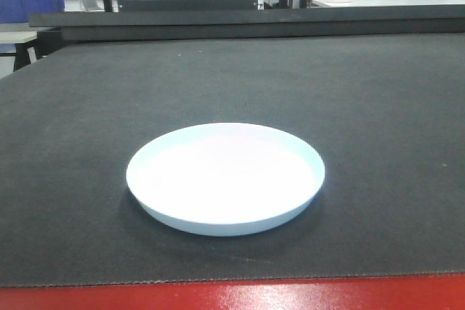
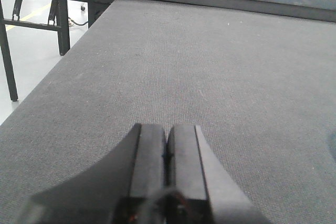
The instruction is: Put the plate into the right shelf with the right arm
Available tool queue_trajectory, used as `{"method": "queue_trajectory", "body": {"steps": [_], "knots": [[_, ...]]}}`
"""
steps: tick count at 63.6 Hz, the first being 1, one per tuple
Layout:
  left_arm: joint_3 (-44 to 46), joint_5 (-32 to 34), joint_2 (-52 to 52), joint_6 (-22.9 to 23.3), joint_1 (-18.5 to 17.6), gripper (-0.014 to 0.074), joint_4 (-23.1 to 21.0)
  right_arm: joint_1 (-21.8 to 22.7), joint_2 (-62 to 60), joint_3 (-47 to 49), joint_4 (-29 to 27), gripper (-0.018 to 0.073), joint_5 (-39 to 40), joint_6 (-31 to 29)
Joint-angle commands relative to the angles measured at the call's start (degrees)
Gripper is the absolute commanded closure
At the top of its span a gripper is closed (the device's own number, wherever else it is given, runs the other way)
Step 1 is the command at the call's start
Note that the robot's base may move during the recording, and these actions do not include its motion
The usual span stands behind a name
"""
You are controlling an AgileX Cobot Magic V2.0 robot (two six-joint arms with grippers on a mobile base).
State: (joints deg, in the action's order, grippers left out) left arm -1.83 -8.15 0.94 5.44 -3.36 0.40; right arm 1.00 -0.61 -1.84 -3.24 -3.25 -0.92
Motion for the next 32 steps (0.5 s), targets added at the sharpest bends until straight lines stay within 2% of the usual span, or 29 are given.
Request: {"method": "queue_trajectory", "body": {"steps": [1, 21, 32], "knots": [[-0.5, 5.1, 0.3, 0.3, -0.1, 0.0643, 0.0, 0.1, -0.7, 0.6, 0.6, 0.0505, 4.9, -0.2], [-0.5, 5.1, 0.3, 0.3, -0.1, 0.0643, 0.0, 0.1, -0.7, 0.6, 0.6, 0.0505, 6.5, -0.2], [-0.5, 5.1, 0.3, 0.3, -0.1, 0.0643, 0.0, 0.1, -0.7, 0.6, 0.1, 0.0505, 13.2, -0.1]]}}
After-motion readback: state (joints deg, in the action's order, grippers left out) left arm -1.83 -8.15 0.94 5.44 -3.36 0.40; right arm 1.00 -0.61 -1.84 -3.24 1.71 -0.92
